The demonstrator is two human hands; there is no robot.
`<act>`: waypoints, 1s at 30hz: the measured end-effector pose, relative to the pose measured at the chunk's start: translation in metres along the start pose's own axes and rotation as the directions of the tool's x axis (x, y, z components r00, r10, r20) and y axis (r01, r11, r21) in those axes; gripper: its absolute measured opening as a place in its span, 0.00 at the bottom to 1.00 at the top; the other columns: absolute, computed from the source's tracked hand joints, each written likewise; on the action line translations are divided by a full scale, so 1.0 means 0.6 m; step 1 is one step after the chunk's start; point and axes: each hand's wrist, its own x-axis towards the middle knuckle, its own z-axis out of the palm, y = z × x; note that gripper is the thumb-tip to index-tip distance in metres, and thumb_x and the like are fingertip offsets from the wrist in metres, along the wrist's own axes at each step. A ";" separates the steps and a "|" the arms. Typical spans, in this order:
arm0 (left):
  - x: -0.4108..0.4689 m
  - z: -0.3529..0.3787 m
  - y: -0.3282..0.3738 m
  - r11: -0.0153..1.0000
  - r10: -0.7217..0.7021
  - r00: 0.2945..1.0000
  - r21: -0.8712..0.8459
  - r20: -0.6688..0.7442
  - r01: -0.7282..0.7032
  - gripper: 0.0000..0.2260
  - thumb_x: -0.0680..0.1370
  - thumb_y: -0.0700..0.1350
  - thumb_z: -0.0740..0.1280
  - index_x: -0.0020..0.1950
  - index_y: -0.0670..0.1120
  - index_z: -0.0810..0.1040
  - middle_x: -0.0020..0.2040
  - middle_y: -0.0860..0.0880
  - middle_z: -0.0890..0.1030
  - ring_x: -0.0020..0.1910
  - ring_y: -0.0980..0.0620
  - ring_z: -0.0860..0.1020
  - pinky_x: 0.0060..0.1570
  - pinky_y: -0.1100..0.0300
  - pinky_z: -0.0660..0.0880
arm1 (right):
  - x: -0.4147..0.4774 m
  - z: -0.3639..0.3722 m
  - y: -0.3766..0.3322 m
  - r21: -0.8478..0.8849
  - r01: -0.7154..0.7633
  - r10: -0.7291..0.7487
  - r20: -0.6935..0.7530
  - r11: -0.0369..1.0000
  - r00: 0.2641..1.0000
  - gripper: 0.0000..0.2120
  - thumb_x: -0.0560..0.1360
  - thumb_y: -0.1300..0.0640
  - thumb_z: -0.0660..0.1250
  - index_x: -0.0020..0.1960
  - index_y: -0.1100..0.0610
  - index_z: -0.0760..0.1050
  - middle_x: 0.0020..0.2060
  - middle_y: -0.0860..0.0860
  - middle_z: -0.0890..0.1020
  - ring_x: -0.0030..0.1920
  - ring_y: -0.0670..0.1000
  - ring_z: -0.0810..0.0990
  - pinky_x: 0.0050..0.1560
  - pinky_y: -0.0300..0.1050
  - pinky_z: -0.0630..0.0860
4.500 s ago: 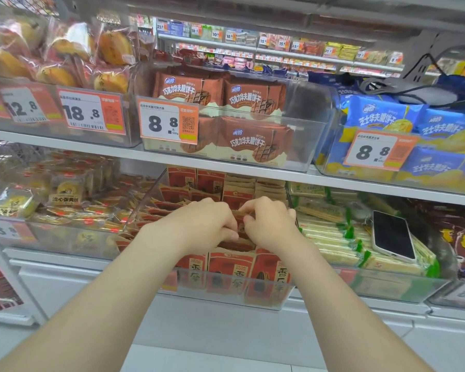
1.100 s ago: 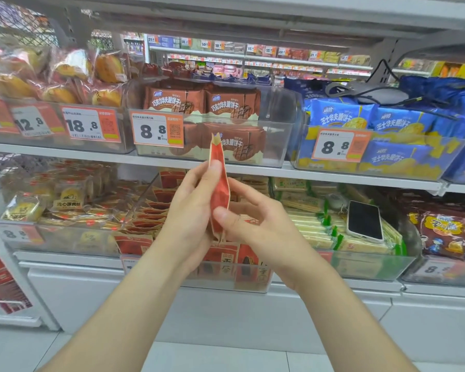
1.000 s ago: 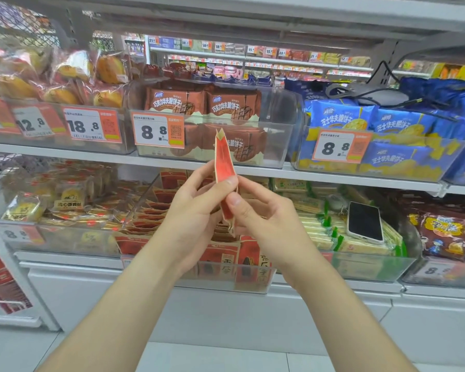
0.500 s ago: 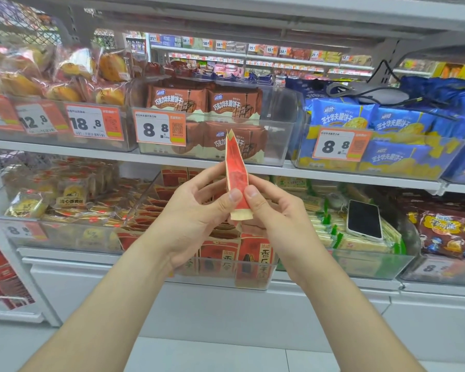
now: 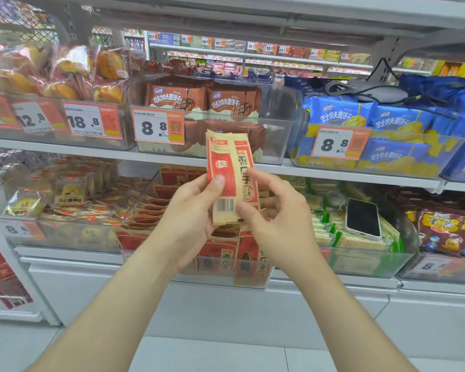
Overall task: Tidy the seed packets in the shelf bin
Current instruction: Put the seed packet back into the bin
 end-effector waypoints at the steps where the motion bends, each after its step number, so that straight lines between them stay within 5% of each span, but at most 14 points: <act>1: 0.001 -0.003 0.000 1.000 0.011 1.000 -0.014 -0.025 -0.011 0.16 0.89 0.45 0.58 0.75 0.43 0.76 0.65 0.41 0.86 0.65 0.42 0.84 0.59 0.50 0.84 | 0.002 -0.002 -0.004 0.090 -0.072 0.073 -0.008 0.993 0.997 0.28 0.78 0.61 0.77 0.73 0.42 0.75 0.57 0.45 0.84 0.51 0.48 0.87 0.51 0.49 0.85; 5: -0.001 -0.007 0.001 0.999 0.044 0.995 -0.021 -0.088 -0.046 0.15 0.89 0.44 0.59 0.73 0.43 0.77 0.65 0.41 0.86 0.65 0.42 0.85 0.61 0.48 0.84 | 0.004 -0.011 -0.016 0.350 -0.409 0.374 0.167 0.843 0.912 0.13 0.83 0.61 0.70 0.68 0.58 0.80 0.47 0.55 0.90 0.40 0.49 0.87 0.45 0.46 0.86; 9: -0.002 -0.004 0.001 1.000 0.014 0.993 -0.023 -0.119 -0.017 0.15 0.89 0.44 0.58 0.71 0.43 0.79 0.63 0.41 0.87 0.63 0.42 0.86 0.57 0.50 0.85 | 0.004 -0.018 -0.013 0.451 -0.507 0.449 0.237 0.735 0.861 0.09 0.83 0.62 0.70 0.62 0.60 0.84 0.49 0.57 0.90 0.40 0.49 0.85 0.45 0.42 0.86; 19: -0.002 0.009 0.004 0.998 -0.055 0.973 -0.024 -0.226 0.051 0.17 0.90 0.50 0.56 0.70 0.44 0.79 0.61 0.41 0.87 0.60 0.41 0.87 0.60 0.39 0.83 | 0.007 -0.014 -0.016 0.255 -0.453 0.422 0.168 0.854 0.891 0.05 0.83 0.63 0.70 0.58 0.59 0.82 0.39 0.53 0.89 0.32 0.44 0.82 0.36 0.38 0.81; 25: -0.002 0.001 -0.004 0.978 -0.118 0.931 0.122 -0.345 0.169 0.18 0.91 0.51 0.55 0.63 0.48 0.84 0.55 0.43 0.89 0.54 0.43 0.89 0.63 0.36 0.81 | 0.002 -0.009 -0.006 -0.060 -0.414 0.415 0.251 0.908 0.874 0.04 0.79 0.53 0.74 0.51 0.53 0.82 0.40 0.51 0.89 0.40 0.50 0.87 0.54 0.57 0.85; 28: -0.004 0.000 -0.002 0.946 -0.168 0.946 0.223 -0.279 0.234 0.19 0.91 0.48 0.56 0.61 0.48 0.87 0.56 0.43 0.89 0.56 0.42 0.88 0.65 0.33 0.79 | 0.003 -0.011 -0.012 0.058 -0.396 0.385 0.146 0.916 0.911 0.11 0.81 0.44 0.71 0.57 0.50 0.84 0.46 0.46 0.89 0.47 0.46 0.88 0.57 0.56 0.85; 30: -0.005 0.007 -0.007 0.921 -0.183 0.949 0.292 -0.256 0.257 0.20 0.90 0.49 0.56 0.56 0.47 0.88 0.54 0.43 0.89 0.54 0.43 0.88 0.65 0.33 0.79 | 0.004 -0.015 -0.018 0.187 -0.370 0.366 0.056 0.910 0.929 0.11 0.84 0.47 0.68 0.55 0.52 0.86 0.46 0.48 0.90 0.49 0.51 0.89 0.57 0.59 0.85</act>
